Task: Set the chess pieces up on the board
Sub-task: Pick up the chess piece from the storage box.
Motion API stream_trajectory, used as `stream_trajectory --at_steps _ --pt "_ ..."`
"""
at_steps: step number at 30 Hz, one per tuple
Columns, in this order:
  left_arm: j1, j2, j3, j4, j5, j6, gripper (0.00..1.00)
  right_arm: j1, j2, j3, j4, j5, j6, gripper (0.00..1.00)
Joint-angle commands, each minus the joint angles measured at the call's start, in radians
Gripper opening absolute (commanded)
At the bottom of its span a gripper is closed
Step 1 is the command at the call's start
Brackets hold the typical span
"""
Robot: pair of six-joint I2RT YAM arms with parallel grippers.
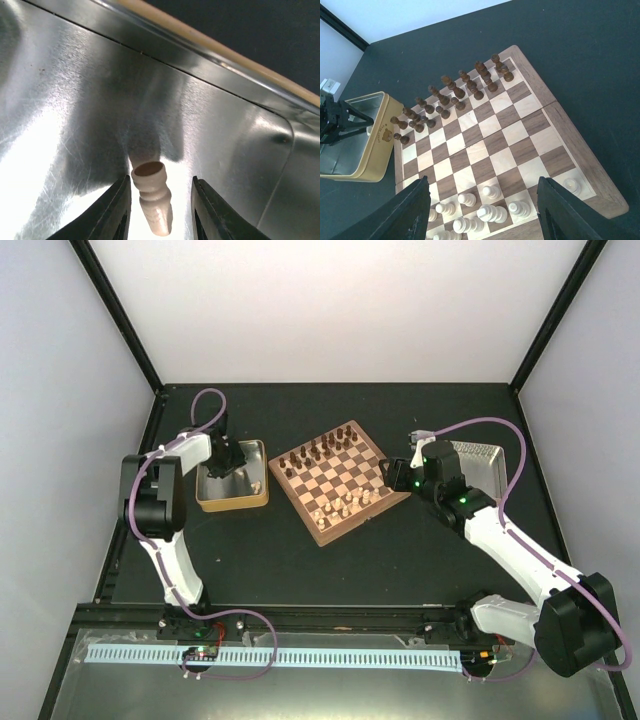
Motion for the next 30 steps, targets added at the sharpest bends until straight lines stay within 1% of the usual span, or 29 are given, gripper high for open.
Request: stream_trajectory --at_steps 1,7,14,17,20,24,26,28,30 --pt "0.013 0.046 0.047 -0.027 -0.004 0.032 0.33 -0.005 -0.020 -0.003 0.023 -0.005 0.009 0.60" --pt "0.024 0.066 0.059 -0.018 -0.019 0.015 0.29 -0.005 -0.019 0.001 0.019 -0.005 0.004 0.60" --pt "0.028 0.076 0.055 -0.013 -0.009 0.005 0.12 -0.005 -0.014 0.012 0.017 -0.005 0.003 0.60" --pt "0.028 0.045 0.029 0.001 0.004 0.006 0.08 -0.005 -0.013 0.015 0.016 0.002 0.007 0.60" --pt "0.028 -0.017 -0.013 0.025 0.032 0.005 0.08 -0.005 -0.014 0.019 0.015 0.019 0.020 0.60" --pt "0.027 -0.150 -0.097 0.087 0.109 -0.027 0.08 -0.005 -0.010 0.039 0.017 0.020 0.080 0.62" --pt "0.023 -0.228 -0.146 0.137 0.167 -0.065 0.08 -0.006 0.012 0.067 0.024 -0.035 0.116 0.63" --pt "0.020 -0.315 -0.195 0.204 0.241 -0.121 0.08 -0.006 0.048 0.122 0.031 -0.128 0.115 0.63" --pt "0.009 -0.382 -0.238 0.291 0.309 -0.194 0.08 -0.007 0.090 0.214 0.030 -0.200 0.119 0.63"
